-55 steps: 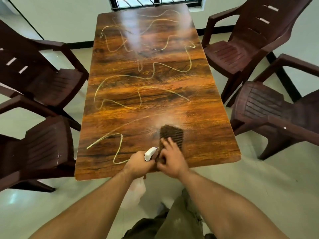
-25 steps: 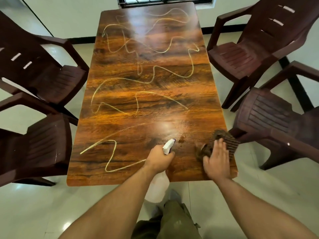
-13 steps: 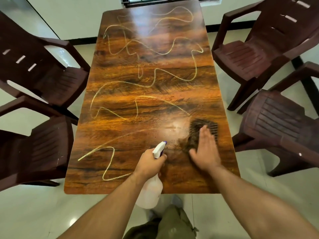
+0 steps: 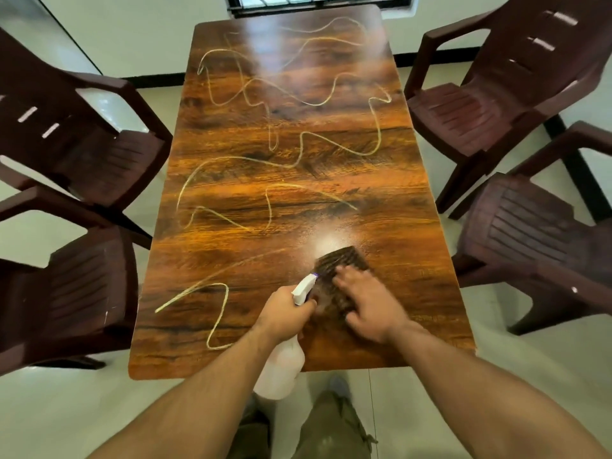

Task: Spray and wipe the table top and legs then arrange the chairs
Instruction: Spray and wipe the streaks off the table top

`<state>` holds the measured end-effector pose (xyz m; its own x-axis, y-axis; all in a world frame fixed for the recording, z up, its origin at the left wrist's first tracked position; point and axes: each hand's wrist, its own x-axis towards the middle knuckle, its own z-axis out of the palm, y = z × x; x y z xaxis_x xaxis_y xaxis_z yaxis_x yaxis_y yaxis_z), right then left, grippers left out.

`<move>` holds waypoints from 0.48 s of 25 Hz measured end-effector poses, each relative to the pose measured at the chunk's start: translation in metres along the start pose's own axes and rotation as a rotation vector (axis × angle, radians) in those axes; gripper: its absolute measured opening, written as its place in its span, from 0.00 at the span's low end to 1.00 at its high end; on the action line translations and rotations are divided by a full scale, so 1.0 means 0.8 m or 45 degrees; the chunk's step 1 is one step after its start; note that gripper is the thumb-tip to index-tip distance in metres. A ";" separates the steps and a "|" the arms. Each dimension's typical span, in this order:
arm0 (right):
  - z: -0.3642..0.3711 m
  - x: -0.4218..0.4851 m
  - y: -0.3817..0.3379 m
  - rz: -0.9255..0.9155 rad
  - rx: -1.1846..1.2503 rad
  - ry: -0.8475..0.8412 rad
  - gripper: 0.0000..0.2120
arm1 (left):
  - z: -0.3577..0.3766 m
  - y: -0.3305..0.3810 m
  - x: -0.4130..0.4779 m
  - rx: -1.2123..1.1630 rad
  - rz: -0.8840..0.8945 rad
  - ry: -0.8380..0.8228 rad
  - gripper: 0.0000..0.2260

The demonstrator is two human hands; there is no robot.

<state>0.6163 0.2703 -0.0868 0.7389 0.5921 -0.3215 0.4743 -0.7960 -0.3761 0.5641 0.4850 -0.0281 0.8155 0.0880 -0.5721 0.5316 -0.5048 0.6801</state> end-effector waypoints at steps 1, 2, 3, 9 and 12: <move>-0.003 0.004 0.008 0.331 0.048 0.119 0.38 | -0.002 -0.005 -0.006 0.014 -0.006 -0.029 0.05; -0.007 0.011 0.000 0.670 0.107 0.216 0.37 | -0.004 -0.010 -0.013 0.040 0.005 -0.052 0.07; -0.003 0.020 -0.023 0.864 0.187 0.273 0.37 | -0.008 -0.017 -0.020 0.076 0.021 -0.068 0.07; 0.080 -0.075 -0.143 -0.114 0.207 -0.005 0.36 | -0.043 -0.063 -0.042 0.185 0.133 -0.128 0.04; 0.077 -0.088 -0.087 0.468 0.205 0.214 0.35 | -0.062 -0.079 -0.052 0.196 0.139 -0.131 0.03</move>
<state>0.5019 0.2917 -0.0919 0.9188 0.2337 -0.3181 0.0942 -0.9124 -0.3983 0.5081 0.5560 -0.0241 0.8345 -0.0585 -0.5479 0.3937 -0.6323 0.6672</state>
